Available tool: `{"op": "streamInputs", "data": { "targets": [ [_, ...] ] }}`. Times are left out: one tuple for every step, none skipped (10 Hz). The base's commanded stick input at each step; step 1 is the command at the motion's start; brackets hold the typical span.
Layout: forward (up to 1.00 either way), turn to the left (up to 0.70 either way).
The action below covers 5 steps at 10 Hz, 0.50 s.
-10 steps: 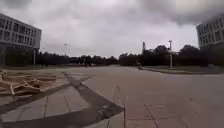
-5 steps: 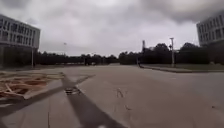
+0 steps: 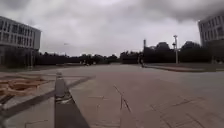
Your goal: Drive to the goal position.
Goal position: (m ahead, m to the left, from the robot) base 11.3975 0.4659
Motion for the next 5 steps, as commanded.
{"op": "streamInputs", "data": {
  "targets": [
    [1.0,-0.03],
    [1.0,-0.03],
    [1.0,0.04],
    [1.0,0.08],
    [1.0,-0.01]
  ]
}}
